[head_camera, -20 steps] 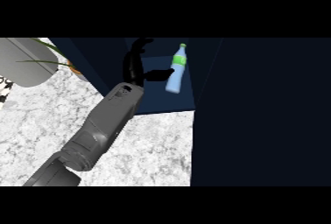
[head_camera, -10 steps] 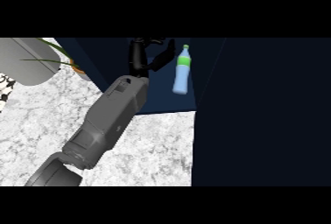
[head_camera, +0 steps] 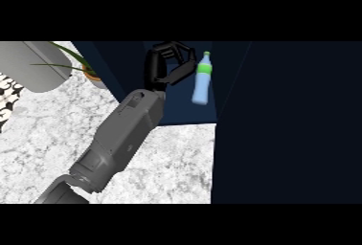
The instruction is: Pick up the bottled water, place it into the cabinet and close the cabinet
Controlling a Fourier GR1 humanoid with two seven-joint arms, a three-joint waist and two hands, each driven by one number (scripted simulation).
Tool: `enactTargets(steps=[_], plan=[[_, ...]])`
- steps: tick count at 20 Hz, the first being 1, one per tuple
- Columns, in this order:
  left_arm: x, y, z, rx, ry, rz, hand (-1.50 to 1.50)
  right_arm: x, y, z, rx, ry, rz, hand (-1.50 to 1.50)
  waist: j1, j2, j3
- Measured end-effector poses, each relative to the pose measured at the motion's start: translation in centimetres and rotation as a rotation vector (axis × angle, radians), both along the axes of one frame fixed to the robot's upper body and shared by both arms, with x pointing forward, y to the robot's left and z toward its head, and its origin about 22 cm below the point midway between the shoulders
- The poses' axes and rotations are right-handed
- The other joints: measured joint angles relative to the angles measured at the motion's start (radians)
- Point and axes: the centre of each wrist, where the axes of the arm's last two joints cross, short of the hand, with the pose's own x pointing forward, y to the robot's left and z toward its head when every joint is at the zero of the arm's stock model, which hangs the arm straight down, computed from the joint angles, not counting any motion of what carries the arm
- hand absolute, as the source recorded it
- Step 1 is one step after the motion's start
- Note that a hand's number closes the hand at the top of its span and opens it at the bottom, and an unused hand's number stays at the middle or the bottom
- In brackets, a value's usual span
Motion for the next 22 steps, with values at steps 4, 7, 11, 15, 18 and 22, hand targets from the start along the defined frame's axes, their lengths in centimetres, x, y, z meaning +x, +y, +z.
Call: enactTargets(steps=[4,7,11,15,18,22], plan=[[-1.5,-0.4,-1.1,-0.07,0.027,-0.125,1.5,0.0,0.4,0.0,0.016,0.008,-0.006,-1.5,0.01,-0.006,0.0],[-3.2,-1.0,-2.0,-0.138,0.049,-0.233,-1.5,-0.1,0.7,0.1,0.023,0.011,-0.01,-1.5,0.018,-0.011,-0.001],[-6.2,-1.8,-3.4,-0.204,0.087,-0.346,-1.5,-0.2,1.0,0.1,0.033,0.022,-0.026,-1.5,0.037,-0.015,-0.001],[-10.3,-1.8,-5.6,-0.235,0.127,-0.411,-1.5,-0.5,1.2,0.0,0.037,0.031,-0.047,-1.5,0.056,-0.021,0.0],[-12.9,-0.3,-6.6,-0.254,0.139,-0.4,-1.5,-0.6,1.3,0.1,0.033,0.032,-0.059,-1.5,0.069,-0.023,0.0],[-16.6,2.9,-7.7,-0.26,0.148,-0.344,-1.5,-0.9,1.2,0.1,0.024,0.033,-0.066,-1.5,0.08,-0.024,0.0]])
